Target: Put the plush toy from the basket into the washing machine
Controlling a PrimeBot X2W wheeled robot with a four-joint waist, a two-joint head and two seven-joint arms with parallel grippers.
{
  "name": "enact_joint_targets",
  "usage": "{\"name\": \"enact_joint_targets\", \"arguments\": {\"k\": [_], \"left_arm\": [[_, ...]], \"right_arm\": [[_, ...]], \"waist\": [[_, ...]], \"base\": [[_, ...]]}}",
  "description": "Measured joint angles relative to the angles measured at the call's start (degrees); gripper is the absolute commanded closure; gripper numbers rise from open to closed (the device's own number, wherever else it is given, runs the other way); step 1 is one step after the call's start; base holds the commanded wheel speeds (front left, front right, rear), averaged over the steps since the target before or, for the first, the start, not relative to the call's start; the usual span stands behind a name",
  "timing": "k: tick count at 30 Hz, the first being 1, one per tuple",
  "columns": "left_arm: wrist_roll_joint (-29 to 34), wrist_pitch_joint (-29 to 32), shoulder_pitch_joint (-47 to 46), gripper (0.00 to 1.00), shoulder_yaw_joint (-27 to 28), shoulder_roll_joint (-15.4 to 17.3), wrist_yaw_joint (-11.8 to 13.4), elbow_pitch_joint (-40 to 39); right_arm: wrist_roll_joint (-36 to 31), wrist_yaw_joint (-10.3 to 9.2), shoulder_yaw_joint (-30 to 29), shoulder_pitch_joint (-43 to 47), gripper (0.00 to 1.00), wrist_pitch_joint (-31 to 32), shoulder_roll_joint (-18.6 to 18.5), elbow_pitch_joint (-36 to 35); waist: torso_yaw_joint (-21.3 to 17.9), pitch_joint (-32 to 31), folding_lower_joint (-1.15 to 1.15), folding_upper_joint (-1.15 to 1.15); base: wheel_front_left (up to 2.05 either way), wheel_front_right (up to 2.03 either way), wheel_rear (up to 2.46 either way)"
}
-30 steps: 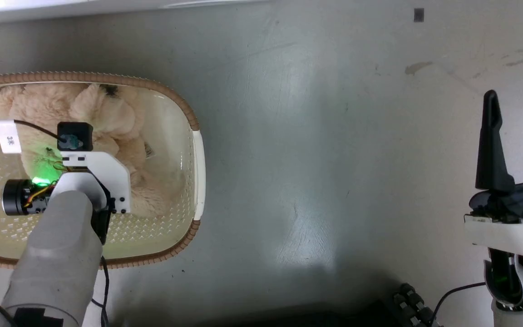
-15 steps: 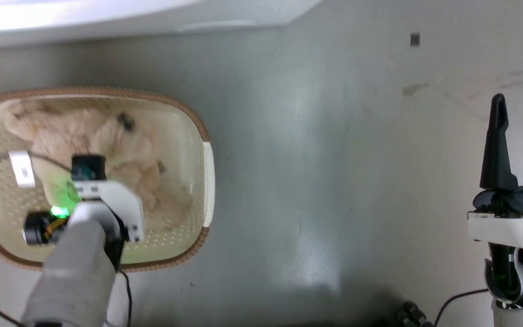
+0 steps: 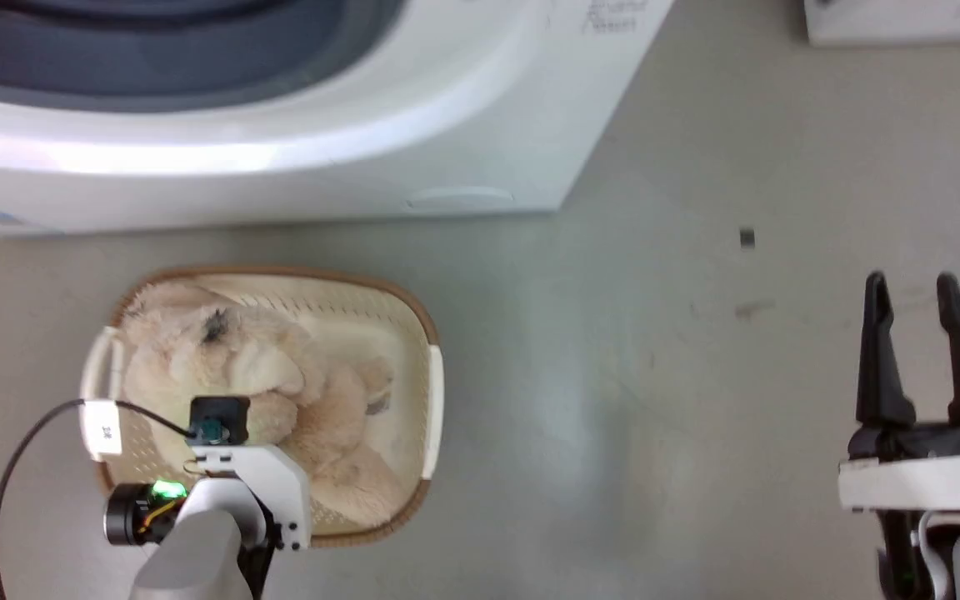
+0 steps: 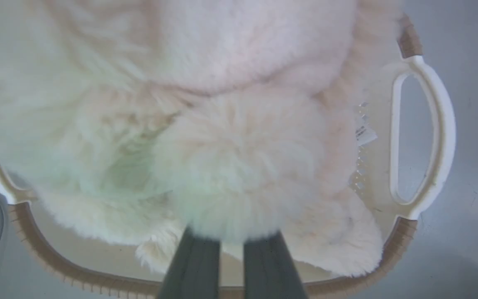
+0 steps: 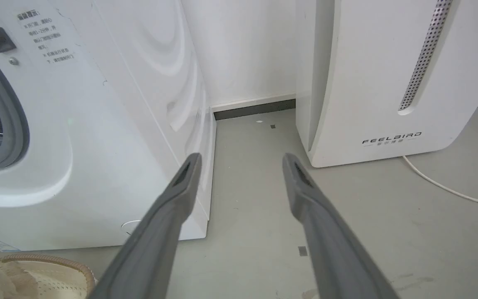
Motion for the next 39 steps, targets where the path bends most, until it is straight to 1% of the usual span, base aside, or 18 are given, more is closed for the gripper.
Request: {"name": "enact_joint_targets", "arguments": {"k": [3, 12, 21, 25, 30, 39], "left_arm": [[0.14, -0.25, 2.16, 1.0, -0.2, -0.23, 0.03, -3.05], [2.36, -0.4, 11.02, 1.0, 0.69, 0.09, 1.88, -19.6], [5.56, -0.41, 15.21, 1.0, 3.08, 1.15, 3.63, -34.33], [6.54, -0.41, 15.43, 1.0, 4.52, 1.29, 4.32, -38.27], [6.78, -0.4, 14.47, 1.0, 6.35, 1.2, 4.57, -39.62], [7.8, -0.4, 3.77, 1.0, 9.28, 1.63, 4.77, -39.43]], "right_arm": [[-0.37, 0.0, -0.09, 1.83, 0.0, 0.0, 0.0, 0.44], [-0.98, 0.0, -0.56, 6.58, 0.0, 0.0, 0.0, 1.29], [-1.03, 0.0, -0.09, 8.64, 0.0, 0.0, 0.0, 1.55], [-1.03, 0.0, 0.09, 8.65, 0.0, 0.0, 0.0, 1.52], [-1.02, 0.0, 0.65, 8.65, 0.0, 0.0, 0.0, 1.19], [-0.8, 0.0, 1.22, 7.04, 0.0, 0.0, -0.01, 0.7]], "waist": [[1.0, -3.6, 0.0, 0.0], [3.93, -13.14, 0.0, 0.0], [5.59, -19.27, -0.01, 0.0], [5.35, -19.83, -0.01, 0.0], [4.61, -18.67, -0.01, 0.0], [1.76, -13.6, 0.0, 0.0]], "base": [[0.0, 0.0, 0.0], [0.0, 0.0, 0.0], [0.0, 0.0, 0.0], [0.0, 0.0, 0.0], [0.0, 0.0, 0.0], [0.0, 0.0, 0.0]]}}
